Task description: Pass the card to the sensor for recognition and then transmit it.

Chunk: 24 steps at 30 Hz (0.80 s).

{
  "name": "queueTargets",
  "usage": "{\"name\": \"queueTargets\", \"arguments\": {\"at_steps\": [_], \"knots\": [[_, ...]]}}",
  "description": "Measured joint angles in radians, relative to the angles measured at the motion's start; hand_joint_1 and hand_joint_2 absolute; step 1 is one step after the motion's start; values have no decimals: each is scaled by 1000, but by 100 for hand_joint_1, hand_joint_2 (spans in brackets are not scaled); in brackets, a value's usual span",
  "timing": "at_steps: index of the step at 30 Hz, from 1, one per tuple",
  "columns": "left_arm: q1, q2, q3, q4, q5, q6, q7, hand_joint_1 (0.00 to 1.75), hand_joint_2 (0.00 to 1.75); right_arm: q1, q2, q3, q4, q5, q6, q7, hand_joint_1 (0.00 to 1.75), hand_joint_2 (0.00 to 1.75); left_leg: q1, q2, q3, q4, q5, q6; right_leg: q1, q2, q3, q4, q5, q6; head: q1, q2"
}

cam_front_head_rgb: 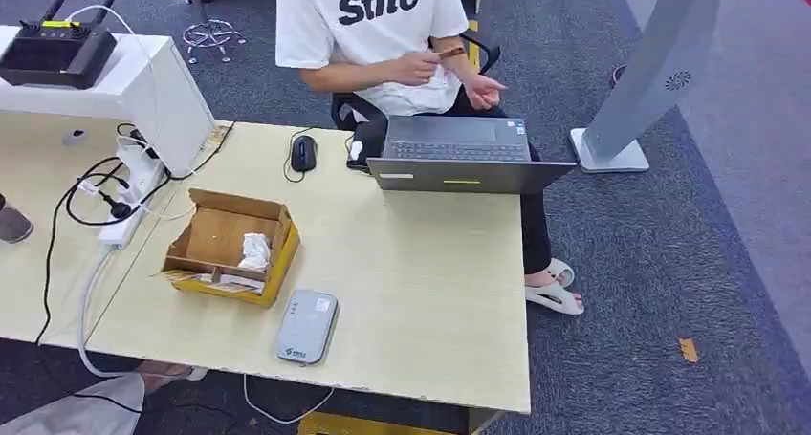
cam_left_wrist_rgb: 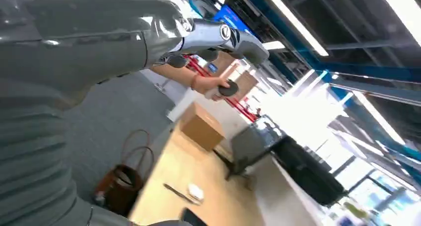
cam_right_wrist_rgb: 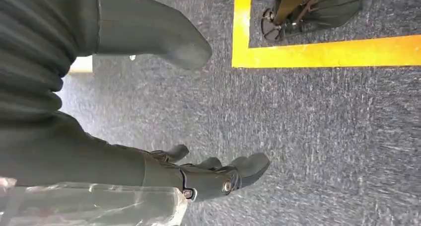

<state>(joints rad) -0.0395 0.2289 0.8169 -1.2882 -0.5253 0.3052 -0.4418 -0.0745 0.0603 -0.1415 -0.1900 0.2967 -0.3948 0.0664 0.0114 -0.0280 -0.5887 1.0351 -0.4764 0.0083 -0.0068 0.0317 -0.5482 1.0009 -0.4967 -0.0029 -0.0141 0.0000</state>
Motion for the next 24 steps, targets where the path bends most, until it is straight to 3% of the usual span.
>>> {"name": "queueTargets", "arguments": {"at_steps": [12, 17, 24], "knots": [[-93, -7, -299, -80, -25, 16, 43, 0, 175, -4, 2, 17, -3, 59, 11, 13, 0, 175, 0, 0, 0, 1, 0, 0, 0, 0, 0, 0, 1, 1, 0, 0], [-137, -35, -434, -108, -95, 25, 89, 0, 175, -4, 3, 25, -3, 74, 15, 24, 0, 175, 0, 0, 0, 1, 1, 0, 0, 0, 0, 0, 1, 1, 0, 0], [-175, -70, -557, -114, -165, 76, 108, 0, 175, 0, 4, 36, -3, 103, 16, 37, 0, 175, 0, 0, 0, 1, 1, 0, 0, 1, -1, 0, 1, 1, 0, 0]]}}
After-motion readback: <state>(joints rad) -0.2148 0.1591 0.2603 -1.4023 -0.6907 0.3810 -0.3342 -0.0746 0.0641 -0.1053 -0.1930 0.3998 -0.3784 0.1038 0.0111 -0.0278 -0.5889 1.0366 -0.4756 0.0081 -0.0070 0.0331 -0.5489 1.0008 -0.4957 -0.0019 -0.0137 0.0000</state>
